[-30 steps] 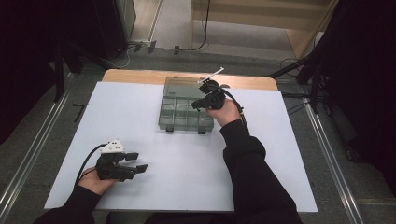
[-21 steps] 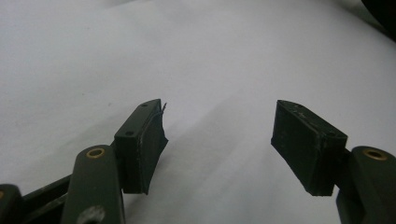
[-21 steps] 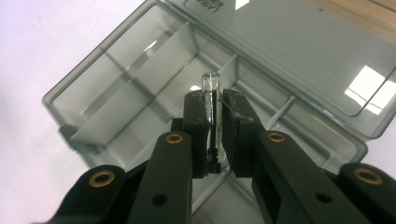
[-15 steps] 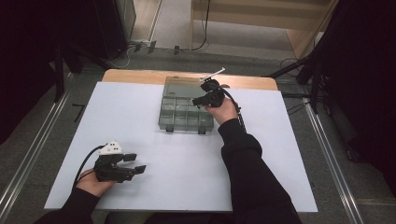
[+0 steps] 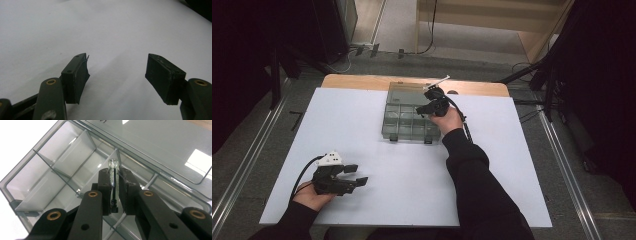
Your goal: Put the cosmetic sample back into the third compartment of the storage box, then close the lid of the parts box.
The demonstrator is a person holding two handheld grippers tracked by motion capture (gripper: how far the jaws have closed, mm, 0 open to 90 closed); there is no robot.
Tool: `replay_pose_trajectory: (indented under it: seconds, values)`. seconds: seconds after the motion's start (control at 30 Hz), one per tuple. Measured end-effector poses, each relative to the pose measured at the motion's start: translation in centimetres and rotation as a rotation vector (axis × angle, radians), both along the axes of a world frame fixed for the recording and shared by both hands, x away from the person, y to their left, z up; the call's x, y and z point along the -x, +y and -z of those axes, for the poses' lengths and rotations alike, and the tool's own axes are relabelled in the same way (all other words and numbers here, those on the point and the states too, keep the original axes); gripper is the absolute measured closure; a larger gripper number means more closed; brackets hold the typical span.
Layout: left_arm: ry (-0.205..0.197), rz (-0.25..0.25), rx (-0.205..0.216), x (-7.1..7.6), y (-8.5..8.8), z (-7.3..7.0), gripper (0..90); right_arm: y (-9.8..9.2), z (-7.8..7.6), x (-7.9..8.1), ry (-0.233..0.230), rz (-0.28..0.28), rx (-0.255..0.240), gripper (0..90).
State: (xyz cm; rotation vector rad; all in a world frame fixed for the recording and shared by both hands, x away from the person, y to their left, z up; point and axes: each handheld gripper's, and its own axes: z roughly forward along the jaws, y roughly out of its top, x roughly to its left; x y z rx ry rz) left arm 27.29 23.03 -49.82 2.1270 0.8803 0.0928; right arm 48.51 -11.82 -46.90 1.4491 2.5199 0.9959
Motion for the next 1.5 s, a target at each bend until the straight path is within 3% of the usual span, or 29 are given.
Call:
replay_pose_trajectory:
  seconds: [0.2,0.4,0.53,0.63,0.9,1.5]
  values:
    - [0.003,-0.004,0.005,0.0,0.0,0.0,33.8,0.2,0.4,-0.1,-0.003,-0.001,0.007,79.6]
    - [0.001,0.0,0.006,0.0,0.1,-0.1,33.8,-0.1,-0.1,0.1,-0.027,0.002,-0.026,67.4]
    - [-0.001,0.0,0.006,-0.1,0.1,-0.2,33.8,-0.5,-0.8,0.5,-0.048,-0.032,-0.066,54.5]
    - [-0.002,0.001,0.011,-0.3,0.0,-0.2,33.8,-0.8,-1.1,0.9,-0.068,-0.051,-0.065,47.6]
    - [0.003,0.008,0.013,-0.9,-0.5,-0.2,33.8,-2.0,-1.8,1.9,-0.085,-0.089,-0.123,36.2]
    - [0.001,0.014,0.021,-3.0,-1.5,-0.7,33.8,-4.3,-1.9,3.9,-0.083,-0.101,-0.173,29.3]
